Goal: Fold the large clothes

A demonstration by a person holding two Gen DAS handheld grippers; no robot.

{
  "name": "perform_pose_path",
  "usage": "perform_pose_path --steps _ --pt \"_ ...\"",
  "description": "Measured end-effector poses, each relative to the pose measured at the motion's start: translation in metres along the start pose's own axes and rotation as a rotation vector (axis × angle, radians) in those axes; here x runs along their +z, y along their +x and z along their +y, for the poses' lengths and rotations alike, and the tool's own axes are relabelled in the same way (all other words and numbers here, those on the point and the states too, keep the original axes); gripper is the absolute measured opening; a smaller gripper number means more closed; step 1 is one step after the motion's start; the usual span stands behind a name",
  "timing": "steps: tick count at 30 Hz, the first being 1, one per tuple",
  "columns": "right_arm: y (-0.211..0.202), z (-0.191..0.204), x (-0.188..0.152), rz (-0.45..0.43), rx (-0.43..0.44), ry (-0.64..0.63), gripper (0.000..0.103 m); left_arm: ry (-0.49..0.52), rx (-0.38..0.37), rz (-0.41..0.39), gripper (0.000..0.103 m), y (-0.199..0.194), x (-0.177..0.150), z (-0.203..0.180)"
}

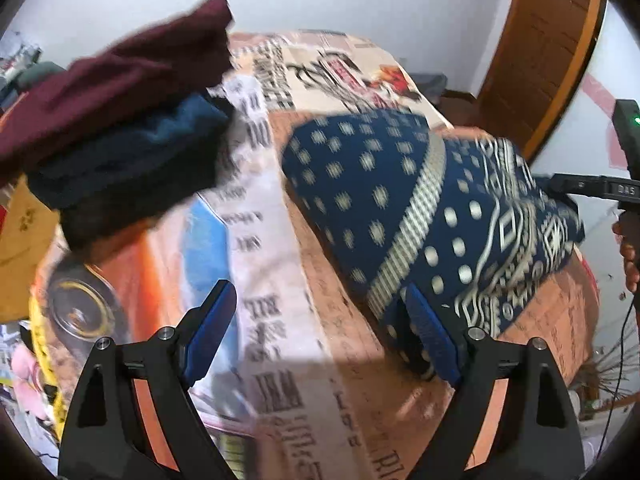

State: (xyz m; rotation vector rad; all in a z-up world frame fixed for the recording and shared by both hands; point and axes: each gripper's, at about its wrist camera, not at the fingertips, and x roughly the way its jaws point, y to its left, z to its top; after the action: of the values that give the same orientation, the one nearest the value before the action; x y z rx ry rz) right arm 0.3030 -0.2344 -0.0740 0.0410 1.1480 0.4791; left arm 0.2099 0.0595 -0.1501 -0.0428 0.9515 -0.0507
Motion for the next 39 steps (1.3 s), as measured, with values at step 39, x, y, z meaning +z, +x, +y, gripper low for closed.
perform_pose_path --steps 39 --pt "0.172 0.005 0.081 0.446 0.337 0.076 0.084 -0.540 -0.587 0.350 0.103 0.161 0.062 0.022"
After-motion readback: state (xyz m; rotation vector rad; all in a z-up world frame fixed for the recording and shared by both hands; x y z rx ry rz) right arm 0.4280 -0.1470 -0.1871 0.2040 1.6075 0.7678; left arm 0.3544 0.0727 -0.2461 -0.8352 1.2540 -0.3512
